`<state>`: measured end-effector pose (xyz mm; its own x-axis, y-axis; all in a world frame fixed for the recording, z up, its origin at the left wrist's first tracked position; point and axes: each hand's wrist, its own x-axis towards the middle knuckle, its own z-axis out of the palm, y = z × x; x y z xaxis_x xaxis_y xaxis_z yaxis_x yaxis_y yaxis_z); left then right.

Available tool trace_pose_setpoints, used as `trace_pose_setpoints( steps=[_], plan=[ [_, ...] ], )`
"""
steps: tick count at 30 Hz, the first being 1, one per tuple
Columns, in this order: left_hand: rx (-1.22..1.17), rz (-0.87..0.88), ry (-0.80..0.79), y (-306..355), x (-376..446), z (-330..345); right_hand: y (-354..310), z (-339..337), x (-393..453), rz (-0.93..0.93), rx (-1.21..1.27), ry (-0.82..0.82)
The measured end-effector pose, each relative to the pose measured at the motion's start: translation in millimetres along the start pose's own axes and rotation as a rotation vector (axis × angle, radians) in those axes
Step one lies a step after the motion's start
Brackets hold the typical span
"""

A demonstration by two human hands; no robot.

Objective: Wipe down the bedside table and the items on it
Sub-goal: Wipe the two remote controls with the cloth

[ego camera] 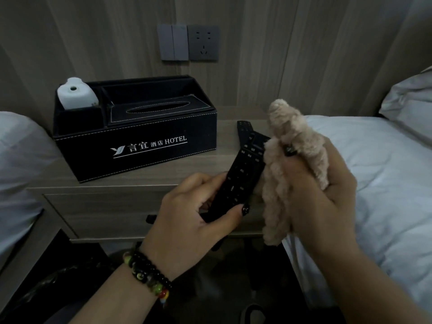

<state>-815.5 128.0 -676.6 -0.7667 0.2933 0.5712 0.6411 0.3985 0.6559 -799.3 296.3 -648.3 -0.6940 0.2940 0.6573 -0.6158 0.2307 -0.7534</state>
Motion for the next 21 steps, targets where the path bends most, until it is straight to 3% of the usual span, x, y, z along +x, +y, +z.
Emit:
trace_pose_setpoints(
  steps=[4, 7, 10, 17, 21],
  plan=[
    [-0.025, 0.032, -0.101, -1.9, -1.0, -4.4, -3.2, -18.1, 15.7, 0.220, 0.261, -0.043],
    [0.017, 0.020, -0.186, -3.9, -2.0, -7.1, -0.6, -34.5, 25.2, 0.426, 0.255, -0.196],
    [0.034, 0.002, -0.222, -5.4, -1.4, -6.5, 3.9, -40.6, 30.0, 0.518, 0.251, -0.254],
    [-0.005, -0.045, -0.157, -2.5, -1.1, -3.8, 11.0, -26.7, 26.4, 0.492, 0.277, -0.180],
    [-0.174, -0.125, -0.179, -1.5, -1.2, -3.0, 4.5, -20.2, 18.7, 0.450, 0.409, -0.169]
  ],
)
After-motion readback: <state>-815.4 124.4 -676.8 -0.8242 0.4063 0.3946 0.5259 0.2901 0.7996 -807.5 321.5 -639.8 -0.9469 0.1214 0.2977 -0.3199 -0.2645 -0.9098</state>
